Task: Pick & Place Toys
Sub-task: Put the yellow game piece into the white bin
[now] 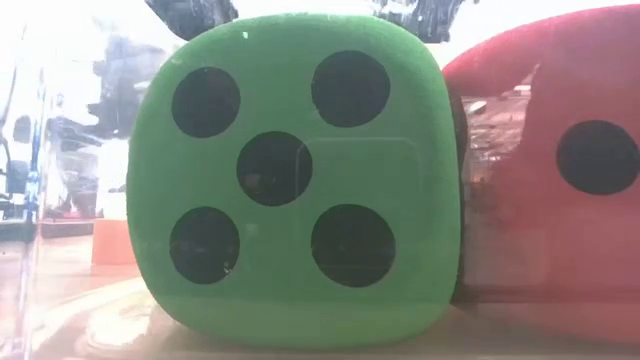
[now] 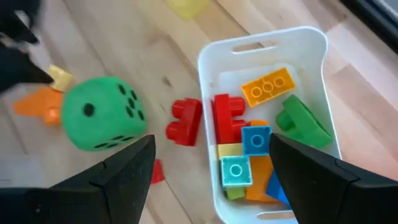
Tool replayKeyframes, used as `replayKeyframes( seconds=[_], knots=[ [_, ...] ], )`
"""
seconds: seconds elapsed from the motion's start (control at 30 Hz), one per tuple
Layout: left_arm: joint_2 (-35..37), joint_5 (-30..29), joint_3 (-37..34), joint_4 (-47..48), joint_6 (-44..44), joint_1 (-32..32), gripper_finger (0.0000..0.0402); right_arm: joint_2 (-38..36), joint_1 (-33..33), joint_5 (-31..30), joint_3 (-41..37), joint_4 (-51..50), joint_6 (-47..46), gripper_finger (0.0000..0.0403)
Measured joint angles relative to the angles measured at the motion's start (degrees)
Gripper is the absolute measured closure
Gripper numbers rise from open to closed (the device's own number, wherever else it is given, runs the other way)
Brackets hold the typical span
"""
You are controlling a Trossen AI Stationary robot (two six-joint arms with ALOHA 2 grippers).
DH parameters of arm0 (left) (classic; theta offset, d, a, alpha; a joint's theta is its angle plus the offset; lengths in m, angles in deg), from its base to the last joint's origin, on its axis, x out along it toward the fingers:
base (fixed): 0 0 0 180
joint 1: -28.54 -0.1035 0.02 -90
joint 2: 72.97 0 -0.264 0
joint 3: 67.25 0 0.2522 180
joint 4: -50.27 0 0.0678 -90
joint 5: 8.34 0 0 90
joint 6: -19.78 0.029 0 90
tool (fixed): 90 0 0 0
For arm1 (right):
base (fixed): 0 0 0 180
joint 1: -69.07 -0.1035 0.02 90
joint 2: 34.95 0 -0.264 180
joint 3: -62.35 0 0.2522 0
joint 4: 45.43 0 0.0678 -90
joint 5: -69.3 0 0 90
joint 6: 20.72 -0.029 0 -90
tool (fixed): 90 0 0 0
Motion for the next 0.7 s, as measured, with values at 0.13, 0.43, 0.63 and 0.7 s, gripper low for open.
replayKeyframes(
  seconds=[0.13,0.43,0.63,0.7],
  knots=[
    [-3.3,1.8,0.0,-2.5,-1.7,0.2,0.0016,-2.6,-1.8,-2.5,0.0,-0.1,-0.9,0.0094],
    [-5.2,1.3,-0.5,-2.9,-6.0,1.0,0.0016,-5.6,-5.4,-2.8,0.0,-0.7,-2.0,0.0094],
    [-5.1,1.8,-3.2,-6.5,-7.3,1.5,0.0017,-5.7,-6.6,-2.7,-0.1,-1.2,-2.0,0.0094],
    [-5.0,1.7,-3.5,-7.1,-7.5,1.7,0.0017,-5.6,-6.9,-2.7,-0.1,-1.3,-2.0,0.0094]
  ],
)
